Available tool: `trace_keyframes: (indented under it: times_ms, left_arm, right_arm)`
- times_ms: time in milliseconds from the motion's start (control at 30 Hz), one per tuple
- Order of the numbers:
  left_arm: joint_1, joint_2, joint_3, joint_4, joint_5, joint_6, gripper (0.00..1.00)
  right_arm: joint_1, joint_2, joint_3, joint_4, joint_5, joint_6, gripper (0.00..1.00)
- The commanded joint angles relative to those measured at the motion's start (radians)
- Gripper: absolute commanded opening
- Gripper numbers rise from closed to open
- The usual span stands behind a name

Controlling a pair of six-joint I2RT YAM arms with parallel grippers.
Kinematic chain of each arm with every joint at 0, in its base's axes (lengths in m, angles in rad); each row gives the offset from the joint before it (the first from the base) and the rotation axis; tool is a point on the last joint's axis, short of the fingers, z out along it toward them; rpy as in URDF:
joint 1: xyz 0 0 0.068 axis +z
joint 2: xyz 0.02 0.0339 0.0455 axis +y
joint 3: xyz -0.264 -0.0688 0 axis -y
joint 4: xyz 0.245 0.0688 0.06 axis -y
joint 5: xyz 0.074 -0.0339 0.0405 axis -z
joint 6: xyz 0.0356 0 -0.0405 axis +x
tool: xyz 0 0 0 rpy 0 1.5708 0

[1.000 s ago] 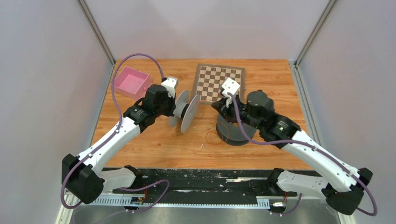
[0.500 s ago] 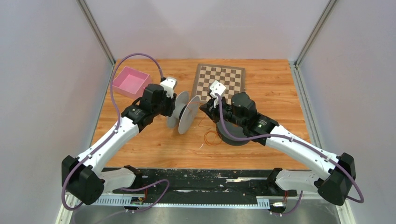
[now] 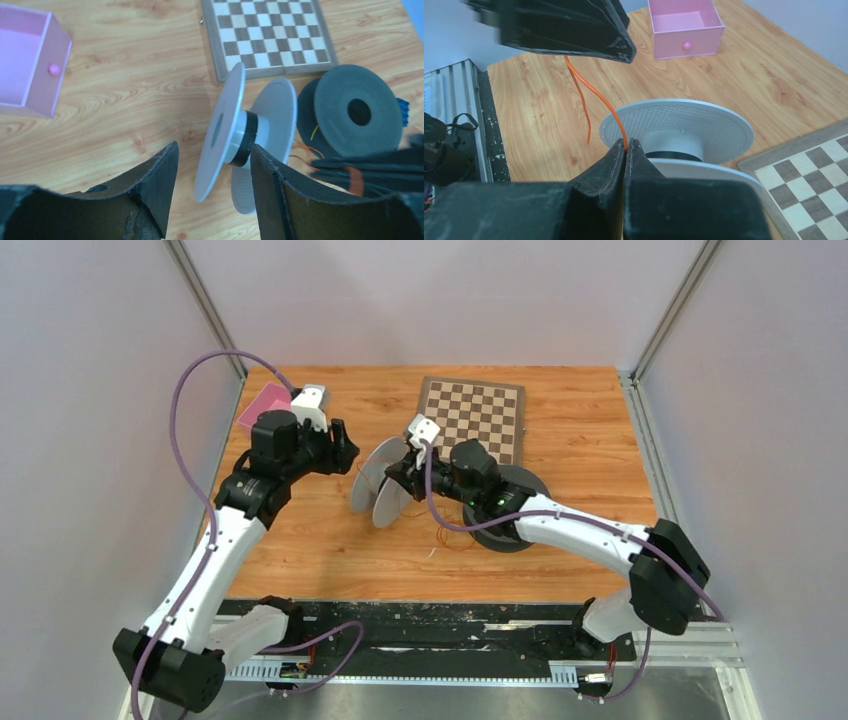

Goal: Wrap the cables
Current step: Pick up the cable reel from the center of the board.

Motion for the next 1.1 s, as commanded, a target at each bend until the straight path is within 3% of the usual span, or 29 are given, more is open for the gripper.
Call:
trace_keyframes:
  times_ms: [0, 267, 600, 1067]
  left_arm:
    - [0.008, -0.106, -0.016, 0.044, 0.079, 0.073, 0.64]
    - [0.022, -0.153, -0.075, 0.012, 0.106, 0.103, 0.71]
    - [0.051, -0.139, -0.188, 0.052, 0.15, 0.135, 0.73]
    - [0.051, -0.133, -0.38, 0.426, 0.113, 0.066, 0.72]
  right_arm:
    - [0.013, 0.093, 0.097, 0.063, 0.068, -0.047, 0.0]
    - [0.014, 0.198, 0.13, 0.062, 0.133, -0.167, 0.0]
    - [0.015, 0.213, 0.106, 0.078, 0.124, -0.166, 0.0]
    - [0.013, 0.213, 0.108, 0.078, 0.094, -0.156, 0.0]
